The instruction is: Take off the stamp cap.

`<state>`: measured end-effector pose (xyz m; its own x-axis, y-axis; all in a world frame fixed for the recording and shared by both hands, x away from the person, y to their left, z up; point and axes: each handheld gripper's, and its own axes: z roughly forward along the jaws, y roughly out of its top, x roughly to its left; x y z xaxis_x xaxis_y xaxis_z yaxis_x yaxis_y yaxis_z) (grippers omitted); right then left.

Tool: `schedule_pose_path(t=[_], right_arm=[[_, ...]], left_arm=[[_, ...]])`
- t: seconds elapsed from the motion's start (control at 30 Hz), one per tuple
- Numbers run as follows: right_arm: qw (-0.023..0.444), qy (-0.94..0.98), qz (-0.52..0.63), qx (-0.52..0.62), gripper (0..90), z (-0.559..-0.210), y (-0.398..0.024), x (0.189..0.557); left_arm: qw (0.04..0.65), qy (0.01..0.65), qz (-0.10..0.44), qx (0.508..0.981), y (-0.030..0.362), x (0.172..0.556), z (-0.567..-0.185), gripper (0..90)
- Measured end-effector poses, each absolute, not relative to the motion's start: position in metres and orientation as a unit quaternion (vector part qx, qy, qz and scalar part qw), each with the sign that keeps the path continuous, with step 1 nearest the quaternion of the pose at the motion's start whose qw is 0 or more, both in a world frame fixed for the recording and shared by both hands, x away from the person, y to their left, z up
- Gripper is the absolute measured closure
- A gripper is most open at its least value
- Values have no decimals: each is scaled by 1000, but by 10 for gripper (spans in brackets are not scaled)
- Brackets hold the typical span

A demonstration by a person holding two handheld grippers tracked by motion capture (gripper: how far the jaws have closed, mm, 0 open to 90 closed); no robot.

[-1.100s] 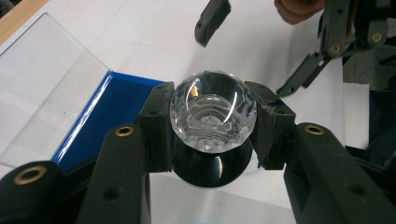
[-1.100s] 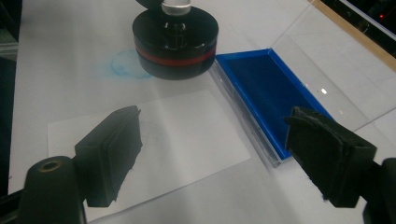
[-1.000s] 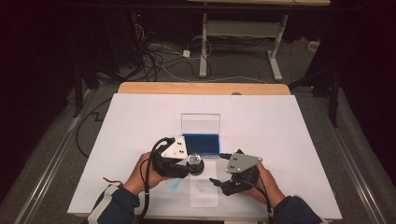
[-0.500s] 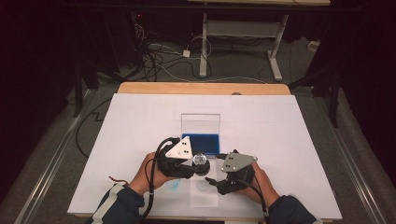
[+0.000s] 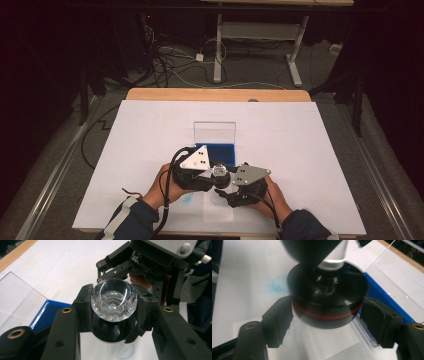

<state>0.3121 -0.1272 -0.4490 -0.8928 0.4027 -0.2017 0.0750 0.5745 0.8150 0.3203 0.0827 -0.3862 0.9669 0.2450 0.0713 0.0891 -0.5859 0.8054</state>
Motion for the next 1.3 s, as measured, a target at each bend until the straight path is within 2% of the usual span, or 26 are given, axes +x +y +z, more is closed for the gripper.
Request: schedule_pose_path(t=[0.17, 0.33, 0.63, 1.3], right_arm=[[189, 866, 442, 136, 307, -448, -128, 312], [199, 859, 454, 130, 373, -446, -129, 308], [211, 855, 457, 124, 352, -446, -128, 306], [210, 864, 440, 123, 380, -446, -128, 305]], left_arm=[[451, 98, 89, 883, 84, 320, -385, 542], [454, 103, 88, 880, 87, 321, -383, 542], [458, 108, 81, 879, 85, 322, -386, 542], [459, 110, 75, 879, 84, 323, -391, 543]])
